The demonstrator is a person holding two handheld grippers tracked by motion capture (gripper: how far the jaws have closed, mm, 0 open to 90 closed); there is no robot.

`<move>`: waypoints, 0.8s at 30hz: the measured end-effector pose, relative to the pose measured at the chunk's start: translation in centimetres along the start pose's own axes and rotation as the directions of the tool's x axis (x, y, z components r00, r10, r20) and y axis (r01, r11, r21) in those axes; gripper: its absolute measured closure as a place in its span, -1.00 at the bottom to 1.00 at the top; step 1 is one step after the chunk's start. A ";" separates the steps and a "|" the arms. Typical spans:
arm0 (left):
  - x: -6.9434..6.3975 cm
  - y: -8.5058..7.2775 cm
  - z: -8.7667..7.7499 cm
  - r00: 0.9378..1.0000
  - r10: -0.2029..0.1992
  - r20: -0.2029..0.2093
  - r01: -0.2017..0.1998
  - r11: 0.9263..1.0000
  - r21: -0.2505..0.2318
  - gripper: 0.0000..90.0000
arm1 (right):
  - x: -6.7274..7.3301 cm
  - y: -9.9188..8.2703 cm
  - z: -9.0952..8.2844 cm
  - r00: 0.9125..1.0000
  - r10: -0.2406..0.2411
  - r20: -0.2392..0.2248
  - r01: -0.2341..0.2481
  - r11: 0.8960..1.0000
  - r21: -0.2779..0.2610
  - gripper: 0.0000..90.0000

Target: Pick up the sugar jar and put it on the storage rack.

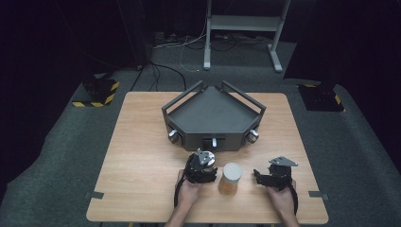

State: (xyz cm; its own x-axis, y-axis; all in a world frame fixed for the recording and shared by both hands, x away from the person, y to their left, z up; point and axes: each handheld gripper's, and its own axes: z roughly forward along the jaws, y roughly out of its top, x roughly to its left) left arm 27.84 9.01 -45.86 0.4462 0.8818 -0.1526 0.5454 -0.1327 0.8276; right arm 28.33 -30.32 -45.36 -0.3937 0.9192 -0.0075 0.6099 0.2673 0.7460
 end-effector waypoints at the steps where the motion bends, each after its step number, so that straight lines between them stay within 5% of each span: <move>1: 0.0 0.1 -0.1 1.000 0.002 0.001 -0.002 1.000 0.002 -0.30 | 0.0 0.0 0.0 1.000 0.000 0.000 0.000 1.000 0.000 -0.77; 2: 1.5 2.9 -1.2 0.976 0.213 0.039 -0.216 0.964 0.154 -0.30 | 0.0 0.0 0.0 1.000 0.000 0.000 0.000 1.000 0.000 -0.77; 8: 1.4 3.6 -1.7 0.972 0.231 0.045 -0.235 0.960 0.153 -0.30 | 0.0 0.0 0.0 1.000 0.001 0.000 -0.001 1.000 0.000 -0.76; 14: 1.4 5.0 -2.6 0.959 0.277 0.050 -0.282 0.944 0.171 -0.30 | 0.0 0.0 0.0 1.000 0.001 0.000 -0.001 1.000 0.000 -0.76; 24: 1.7 6.8 -4.2 0.955 0.284 0.082 -0.294 0.942 0.161 -0.30 | 0.0 0.0 0.0 1.000 0.000 0.000 0.000 1.000 -0.001 -0.76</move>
State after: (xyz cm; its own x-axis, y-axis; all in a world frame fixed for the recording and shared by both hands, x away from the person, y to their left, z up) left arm 29.35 11.49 -38.24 0.6394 0.7675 0.0450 0.4969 -0.4572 0.7376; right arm 28.33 -30.35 -45.37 -0.3942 0.9190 -0.0076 0.6092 0.2675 0.7466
